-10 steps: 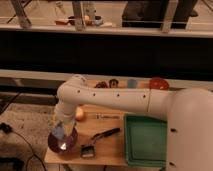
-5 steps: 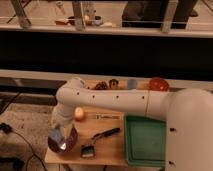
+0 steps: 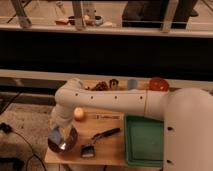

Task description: Place sponge in purple bowl

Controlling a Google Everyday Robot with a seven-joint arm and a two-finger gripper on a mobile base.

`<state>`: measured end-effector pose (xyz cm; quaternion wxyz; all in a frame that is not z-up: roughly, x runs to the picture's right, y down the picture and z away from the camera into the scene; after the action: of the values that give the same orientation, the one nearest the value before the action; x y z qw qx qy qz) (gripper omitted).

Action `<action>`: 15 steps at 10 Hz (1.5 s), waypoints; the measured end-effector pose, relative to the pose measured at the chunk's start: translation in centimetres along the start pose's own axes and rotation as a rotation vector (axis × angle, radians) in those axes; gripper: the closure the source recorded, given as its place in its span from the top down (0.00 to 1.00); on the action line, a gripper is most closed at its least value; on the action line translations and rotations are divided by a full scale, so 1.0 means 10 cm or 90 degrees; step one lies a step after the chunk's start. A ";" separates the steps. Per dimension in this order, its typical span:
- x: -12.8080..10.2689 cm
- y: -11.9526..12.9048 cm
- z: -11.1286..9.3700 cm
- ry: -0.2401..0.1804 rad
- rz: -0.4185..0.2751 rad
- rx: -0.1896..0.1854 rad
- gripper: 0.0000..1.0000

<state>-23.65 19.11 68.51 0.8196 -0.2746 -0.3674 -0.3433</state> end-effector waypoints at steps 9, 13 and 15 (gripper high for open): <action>0.00 -0.01 0.03 0.006 0.010 -0.008 0.80; 0.02 0.00 0.05 0.005 0.015 -0.010 0.80; 0.04 0.00 0.05 0.005 0.016 -0.009 0.80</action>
<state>-23.65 19.33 69.06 0.8234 -0.2838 -0.3581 -0.3365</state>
